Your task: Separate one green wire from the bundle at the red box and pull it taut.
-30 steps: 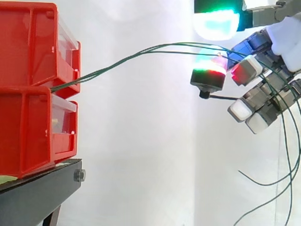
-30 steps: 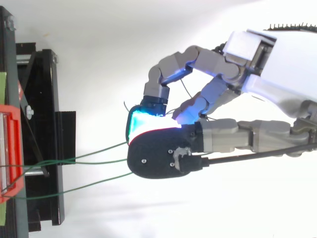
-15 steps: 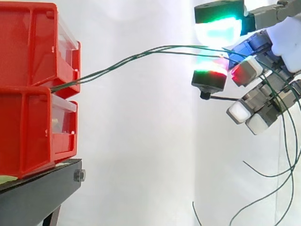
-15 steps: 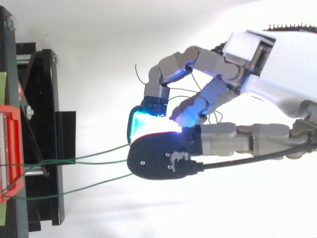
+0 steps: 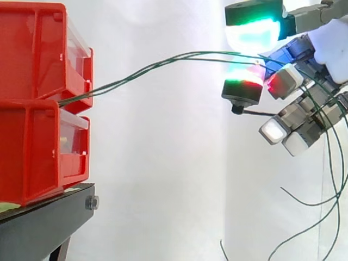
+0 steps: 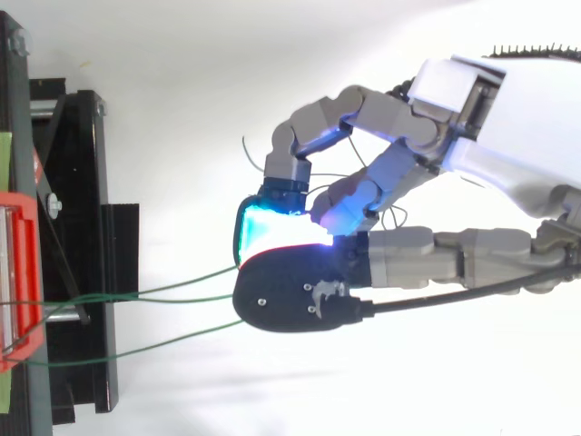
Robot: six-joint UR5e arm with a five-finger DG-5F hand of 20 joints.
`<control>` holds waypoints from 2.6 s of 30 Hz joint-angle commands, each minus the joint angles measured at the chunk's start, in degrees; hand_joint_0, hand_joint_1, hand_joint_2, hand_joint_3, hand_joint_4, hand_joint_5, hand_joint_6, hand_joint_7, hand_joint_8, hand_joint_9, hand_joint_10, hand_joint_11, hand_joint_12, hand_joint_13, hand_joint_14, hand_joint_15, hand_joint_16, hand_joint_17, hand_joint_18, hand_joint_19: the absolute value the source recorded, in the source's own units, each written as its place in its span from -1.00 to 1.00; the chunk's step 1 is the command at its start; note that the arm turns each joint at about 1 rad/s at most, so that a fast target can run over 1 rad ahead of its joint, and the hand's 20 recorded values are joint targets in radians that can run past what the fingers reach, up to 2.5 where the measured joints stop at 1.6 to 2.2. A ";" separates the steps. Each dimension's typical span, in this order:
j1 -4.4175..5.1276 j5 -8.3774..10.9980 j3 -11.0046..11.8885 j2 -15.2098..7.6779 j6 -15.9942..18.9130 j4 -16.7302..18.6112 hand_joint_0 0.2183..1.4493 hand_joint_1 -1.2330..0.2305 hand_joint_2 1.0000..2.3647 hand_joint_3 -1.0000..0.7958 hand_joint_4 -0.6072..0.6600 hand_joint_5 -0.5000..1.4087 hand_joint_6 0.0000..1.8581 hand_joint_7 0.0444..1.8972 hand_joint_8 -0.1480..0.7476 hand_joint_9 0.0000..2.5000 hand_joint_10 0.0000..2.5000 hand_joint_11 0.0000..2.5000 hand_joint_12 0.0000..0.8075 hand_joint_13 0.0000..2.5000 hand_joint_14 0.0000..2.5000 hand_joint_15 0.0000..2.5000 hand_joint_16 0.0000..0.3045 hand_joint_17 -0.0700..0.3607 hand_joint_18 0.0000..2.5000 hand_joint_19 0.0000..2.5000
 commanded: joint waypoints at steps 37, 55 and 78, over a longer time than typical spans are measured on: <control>0.19 -0.88 -4.39 0.00 6.31 1.84 -0.30 -0.55 -0.98 -0.06 -0.38 -0.60 -0.06 0.39 -0.36 -0.60 -1.00 -1.00 -0.30 -0.74 -1.00 -0.94 -0.71 -0.22 -0.80 -0.78; -0.07 -3.69 -11.34 0.00 6.75 13.80 -0.30 -0.53 -0.98 -0.02 -0.32 -0.60 -0.04 0.32 -0.29 -0.50 -1.00 -1.00 -0.24 -0.66 -1.00 -0.89 -0.69 -0.19 -0.74 -0.76; 0.45 -4.04 -15.91 0.00 -5.73 39.73 -0.31 -0.53 -0.98 -0.01 -0.31 -0.60 -0.03 0.30 -0.27 -0.50 -1.00 -1.00 -0.21 -0.67 -1.00 -0.89 -0.69 -0.17 -0.75 -0.76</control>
